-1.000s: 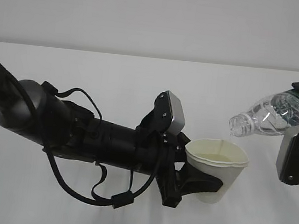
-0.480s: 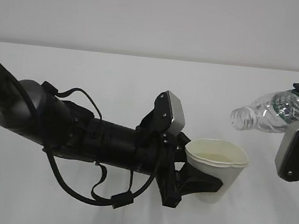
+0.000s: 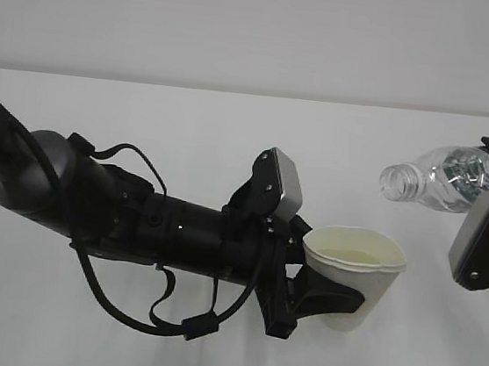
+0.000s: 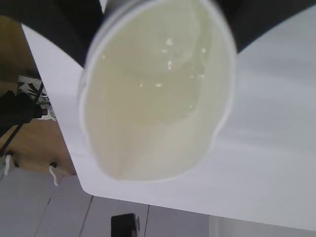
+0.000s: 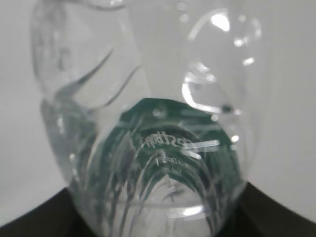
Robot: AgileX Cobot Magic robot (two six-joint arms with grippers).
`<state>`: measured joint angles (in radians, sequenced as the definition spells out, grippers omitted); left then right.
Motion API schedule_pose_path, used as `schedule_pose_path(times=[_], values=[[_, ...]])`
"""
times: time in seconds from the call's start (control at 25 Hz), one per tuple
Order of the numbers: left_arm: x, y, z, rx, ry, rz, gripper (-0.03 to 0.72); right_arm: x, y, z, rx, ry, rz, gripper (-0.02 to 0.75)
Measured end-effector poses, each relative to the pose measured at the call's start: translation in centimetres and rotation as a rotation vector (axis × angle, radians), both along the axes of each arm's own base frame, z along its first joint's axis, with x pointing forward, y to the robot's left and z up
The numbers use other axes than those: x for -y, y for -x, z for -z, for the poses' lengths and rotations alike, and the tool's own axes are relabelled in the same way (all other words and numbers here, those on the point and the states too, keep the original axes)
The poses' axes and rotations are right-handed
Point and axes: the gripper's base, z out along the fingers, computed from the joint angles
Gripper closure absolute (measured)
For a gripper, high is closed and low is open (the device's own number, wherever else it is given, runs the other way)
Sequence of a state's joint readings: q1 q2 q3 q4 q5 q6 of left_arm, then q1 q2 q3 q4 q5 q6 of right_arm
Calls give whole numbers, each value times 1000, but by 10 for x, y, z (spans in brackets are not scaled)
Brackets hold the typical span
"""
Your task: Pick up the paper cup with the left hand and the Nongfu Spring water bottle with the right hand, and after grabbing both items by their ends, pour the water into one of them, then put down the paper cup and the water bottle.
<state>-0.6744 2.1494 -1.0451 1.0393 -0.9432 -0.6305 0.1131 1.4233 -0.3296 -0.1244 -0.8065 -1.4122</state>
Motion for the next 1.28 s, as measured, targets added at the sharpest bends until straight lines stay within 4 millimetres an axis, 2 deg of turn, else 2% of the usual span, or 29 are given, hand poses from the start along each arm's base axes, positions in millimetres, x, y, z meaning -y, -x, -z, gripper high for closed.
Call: schedule_pose_path(times=[0.2,0.72,1.28], values=[[0,0,0,0,-1,-1,288,0,-1,7,-33,-20,5,318],[0,-1,0,-2,5,-14,288,2,-2,1,1,-167,56,318],[0,-3,-1,1,15,-33,288,2,-3,-4,7,-415,94,318]])
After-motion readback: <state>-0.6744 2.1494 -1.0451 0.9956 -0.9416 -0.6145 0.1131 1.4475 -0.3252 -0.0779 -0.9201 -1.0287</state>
